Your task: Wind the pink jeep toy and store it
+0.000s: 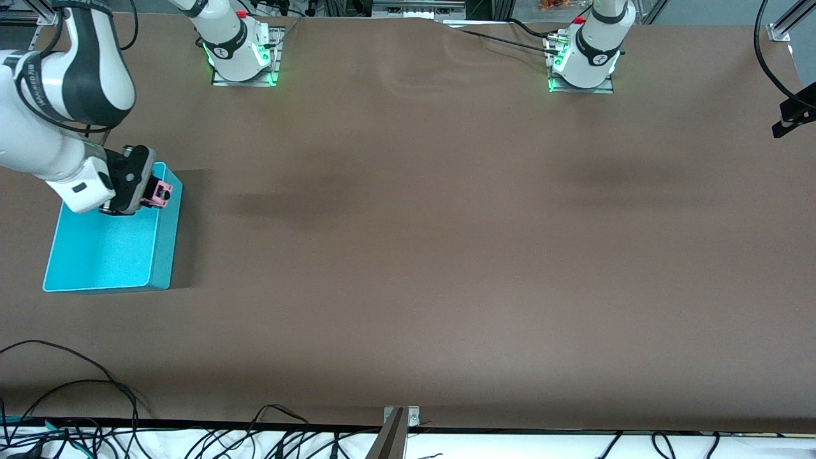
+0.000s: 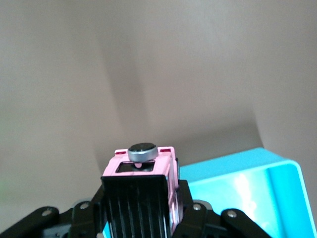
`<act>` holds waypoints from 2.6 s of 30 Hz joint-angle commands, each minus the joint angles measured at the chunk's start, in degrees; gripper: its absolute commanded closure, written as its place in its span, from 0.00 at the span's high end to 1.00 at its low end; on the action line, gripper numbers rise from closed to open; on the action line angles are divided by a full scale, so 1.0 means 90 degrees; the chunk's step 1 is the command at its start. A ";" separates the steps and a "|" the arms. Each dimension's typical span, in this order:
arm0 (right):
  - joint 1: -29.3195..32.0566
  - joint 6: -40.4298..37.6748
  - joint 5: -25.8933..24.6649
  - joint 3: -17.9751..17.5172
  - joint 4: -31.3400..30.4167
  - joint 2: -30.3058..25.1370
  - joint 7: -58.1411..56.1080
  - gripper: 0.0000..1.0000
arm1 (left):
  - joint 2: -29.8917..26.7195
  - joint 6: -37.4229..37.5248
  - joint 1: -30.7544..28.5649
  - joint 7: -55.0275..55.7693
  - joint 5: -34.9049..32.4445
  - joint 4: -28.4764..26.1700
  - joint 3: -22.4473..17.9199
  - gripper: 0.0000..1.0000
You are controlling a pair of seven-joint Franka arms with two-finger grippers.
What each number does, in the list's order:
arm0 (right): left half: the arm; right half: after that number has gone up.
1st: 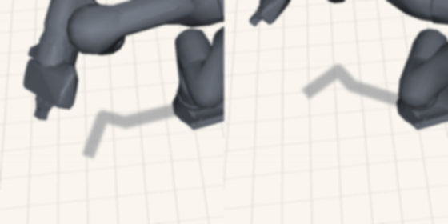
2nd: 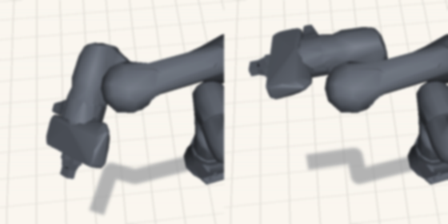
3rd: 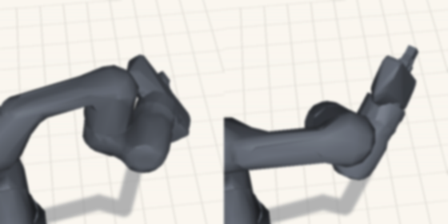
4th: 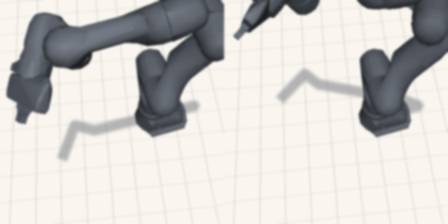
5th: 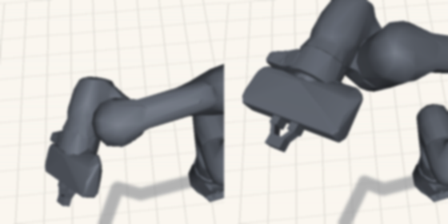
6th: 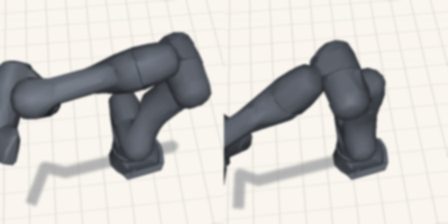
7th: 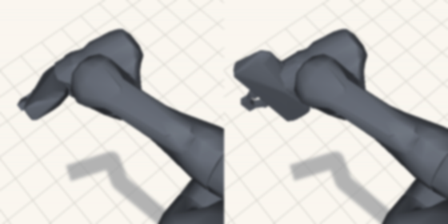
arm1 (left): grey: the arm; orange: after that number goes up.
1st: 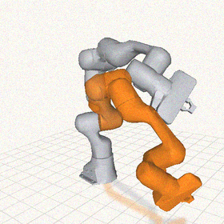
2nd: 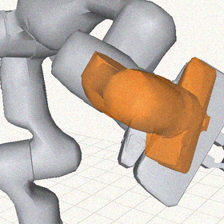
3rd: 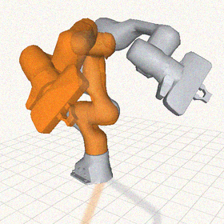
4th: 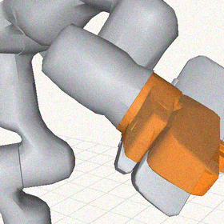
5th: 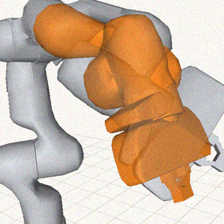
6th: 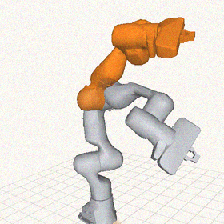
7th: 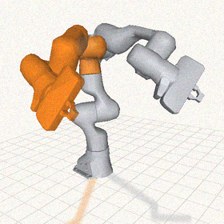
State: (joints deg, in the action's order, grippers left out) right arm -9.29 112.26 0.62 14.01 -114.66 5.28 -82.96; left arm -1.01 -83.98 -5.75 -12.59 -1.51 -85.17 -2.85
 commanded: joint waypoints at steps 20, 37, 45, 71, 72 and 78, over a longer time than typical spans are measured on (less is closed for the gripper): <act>0.0779 0.1149 0.0195 0.0933 -0.0209 0.1415 -0.2501 0.26 | 0.0083 0.0151 0.0024 0.0042 0.0110 0.0176 0.0044 1.00; 0.0788 0.1667 0.1172 0.0943 -0.0424 0.2206 -0.3126 0.26 | 0.0083 0.0151 -0.0005 0.0042 0.0110 0.0176 0.0044 1.00; 0.0788 0.1686 0.1211 0.0934 -0.0424 0.2274 -0.3126 0.29 | 0.0083 0.0151 0.0014 0.0022 0.0110 0.0166 0.0044 1.00; 0.0769 0.1375 0.1211 0.0895 -0.0415 0.1612 -0.2883 0.84 | 0.0123 0.0151 0.0024 0.0042 0.0110 0.0166 0.0044 1.00; 0.0769 0.1297 0.1211 0.0885 -0.0395 0.1485 -0.2708 0.87 | 0.0123 0.0151 0.0024 0.0042 0.0110 0.0166 0.0053 1.00; 0.0643 0.1228 0.1211 0.0602 -0.0424 0.0928 -0.1732 1.00 | 0.0123 0.0151 0.0024 0.0042 0.0110 0.0166 0.0053 1.00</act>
State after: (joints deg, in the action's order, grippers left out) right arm -2.54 124.75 10.60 21.73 -117.23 19.49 -105.24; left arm -0.45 -83.93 -5.53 -12.59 -1.46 -85.17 -2.37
